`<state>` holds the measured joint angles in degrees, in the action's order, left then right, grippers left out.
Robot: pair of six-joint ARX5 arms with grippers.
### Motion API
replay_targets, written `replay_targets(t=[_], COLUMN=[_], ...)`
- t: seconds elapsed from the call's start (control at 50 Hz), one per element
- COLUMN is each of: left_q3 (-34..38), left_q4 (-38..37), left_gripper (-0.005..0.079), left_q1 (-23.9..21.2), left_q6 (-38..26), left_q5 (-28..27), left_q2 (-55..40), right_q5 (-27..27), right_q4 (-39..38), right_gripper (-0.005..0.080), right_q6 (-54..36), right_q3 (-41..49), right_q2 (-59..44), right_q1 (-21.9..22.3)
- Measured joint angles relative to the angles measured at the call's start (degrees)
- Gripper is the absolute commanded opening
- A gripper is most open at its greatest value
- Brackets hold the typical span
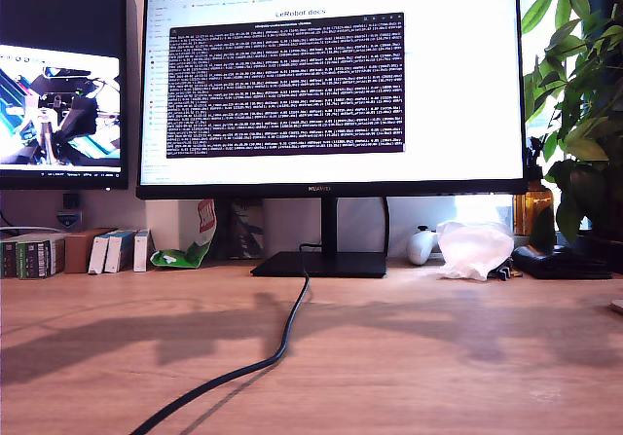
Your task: Pick the metallic laser pointer with your right arm, pass it to your left arm, then place it down to the left side of the table
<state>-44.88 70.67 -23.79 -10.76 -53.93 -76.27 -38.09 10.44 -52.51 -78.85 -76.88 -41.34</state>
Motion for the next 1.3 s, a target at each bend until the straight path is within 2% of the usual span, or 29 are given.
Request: replay_targets(t=[0.2, 0.32, 0.46, 0.56, 0.62, 0.76, 0.96, 0.98, 1.08, 1.16, 1.3], left_q3=[0.00, 0.00, -0.02, -0.02, -0.02, -0.02, -0.02, -0.02, -0.02, -0.02, -0.02], left_q4=[-2.89, -7.91, -18.53, -27.45, -33.38, -47.21, -56.76, -57.46, -61.46, -65.66, -73.31], left_gripper=[-0.0022, -0.0022, -0.0022, -0.0022, -0.0022, -0.0022, -0.0022, -0.0022, -0.0022, -0.0022, -0.0022], left_q1=[6.71, 11.02, 15.58, 17.59, 18.43, 19.21, 19.61, 19.65, 19.76, 19.80, 19.82], left_q6=[-0.04, -0.09, 0.00, 0.04, 0.09, 0.11, 0.13, 0.13, 0.15, 0.17, 0.17], left_q5=[0.02, 0.00, -0.68, -1.11, -1.25, -1.07, -1.03, -1.03, -0.63, 1.75, 9.18], left_q2=[0.00, 0.00, 0.00, 0.00, 0.00, 0.00, 0.00, 0.00, 0.00, 0.00, 0.00], right_q5=[0.17, 2.93, 6.34, 7.74, 8.76, 11.13, 12.85, 13.44, 15.15, 15.47, 17.44], right_q4=[0.85, 2.64, 6.84, 10.38, 12.63, 17.55, 22.38, 22.36, 23.15, 24.98, 27.41], right_gripper=[0.0285, 0.0274, 0.0163, 0.0046, -0.0015, -0.0013, -0.0013, -0.0013, -0.0013, -0.0013, -0.0013], right_q6=[-0.02, 0.00, 0.04, 0.04, 0.09, 4.04, 11.17, 15.41, 24.02, 27.21, 29.42], right_q3=[0.00, 0.00, 0.00, 0.00, 0.00, 0.00, 0.00, 0.00, 0.00, 0.00, 0.00], right_q2=[0.00, 0.00, 0.00, 0.00, 0.00, 0.00, 0.00, 0.00, 0.00, 0.00, 0.00], right_q1=[1.77, 3.63, 6.88, 9.18, 10.29, 13.05, 16.59, 16.96, 19.30, 21.92, 26.82])
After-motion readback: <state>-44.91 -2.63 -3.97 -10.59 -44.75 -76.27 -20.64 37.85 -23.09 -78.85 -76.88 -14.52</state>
